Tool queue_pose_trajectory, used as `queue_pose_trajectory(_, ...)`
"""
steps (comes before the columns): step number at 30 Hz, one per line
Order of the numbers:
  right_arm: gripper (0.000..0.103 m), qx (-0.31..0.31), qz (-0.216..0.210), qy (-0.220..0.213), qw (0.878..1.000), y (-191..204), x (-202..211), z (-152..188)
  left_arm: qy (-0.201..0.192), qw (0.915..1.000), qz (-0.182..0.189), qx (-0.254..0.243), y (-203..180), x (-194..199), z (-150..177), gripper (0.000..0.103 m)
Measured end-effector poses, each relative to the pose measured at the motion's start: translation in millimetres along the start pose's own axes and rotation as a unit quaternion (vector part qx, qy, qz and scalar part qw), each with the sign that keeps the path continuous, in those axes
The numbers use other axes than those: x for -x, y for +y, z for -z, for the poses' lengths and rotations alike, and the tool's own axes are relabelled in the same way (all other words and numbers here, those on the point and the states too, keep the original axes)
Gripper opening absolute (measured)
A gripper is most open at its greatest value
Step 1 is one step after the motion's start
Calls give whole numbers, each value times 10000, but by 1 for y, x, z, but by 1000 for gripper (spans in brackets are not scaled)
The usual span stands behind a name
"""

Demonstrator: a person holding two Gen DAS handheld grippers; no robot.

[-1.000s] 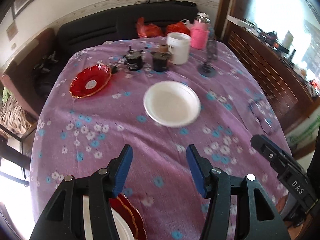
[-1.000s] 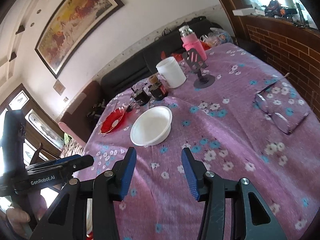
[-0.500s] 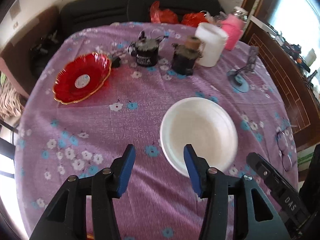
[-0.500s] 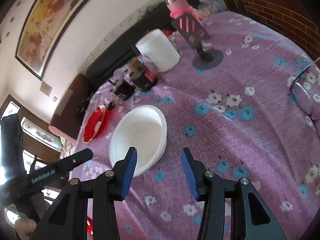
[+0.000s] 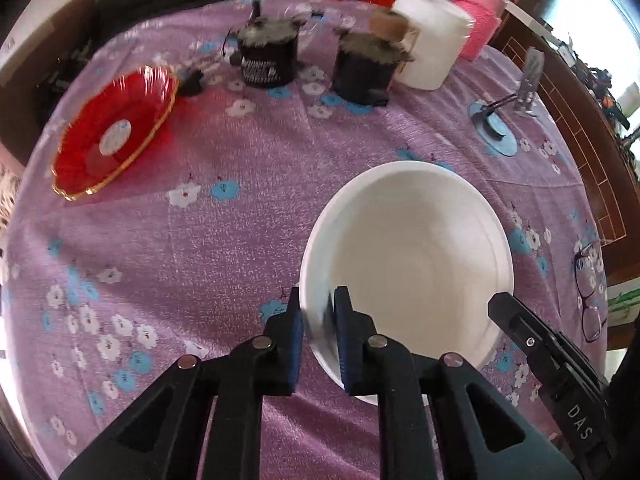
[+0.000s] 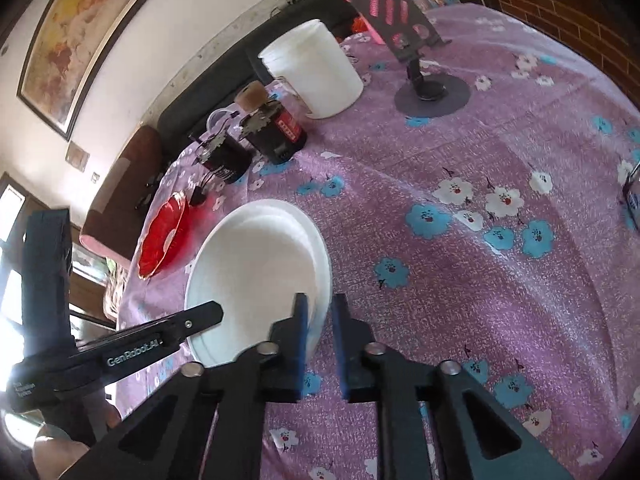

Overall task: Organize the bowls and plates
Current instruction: 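Grasp the rim of the small white bowl with the left tool, then lift the small white bowl and carry it to the plate stack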

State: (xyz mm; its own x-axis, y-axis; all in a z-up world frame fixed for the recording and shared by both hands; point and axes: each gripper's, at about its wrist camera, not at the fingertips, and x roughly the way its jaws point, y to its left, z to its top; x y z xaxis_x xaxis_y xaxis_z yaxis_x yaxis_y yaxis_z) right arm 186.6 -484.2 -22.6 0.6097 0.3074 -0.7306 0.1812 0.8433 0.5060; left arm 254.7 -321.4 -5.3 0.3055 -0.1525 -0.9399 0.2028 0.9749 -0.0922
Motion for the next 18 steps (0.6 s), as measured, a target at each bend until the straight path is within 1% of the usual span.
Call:
queue_pose_trajectory(2,11,15,-23,-64,10000,-1,9,1,-85,9999,18,-117,-5,11,4,14)
queue_pose_trajectory(5,11,27,-137,-142,9998,-2,29,6,-169,9996,172,-170,-11,33,14,14)
queue_pose_trajectory(9,11,148,-209,-336,9991,0,65,22,-335,9987,212,-335,-22,62,34,14)
queue_pose_trajectory(13,11,235,-280,-567,9977,0,105,44,-488,9971,322,-488,-35,91,65,14)
queue_pose_trajectory(18,11,374,-321,-813,9955,-4,152,84,-703,9941,448,-693,-49,118,114,14)
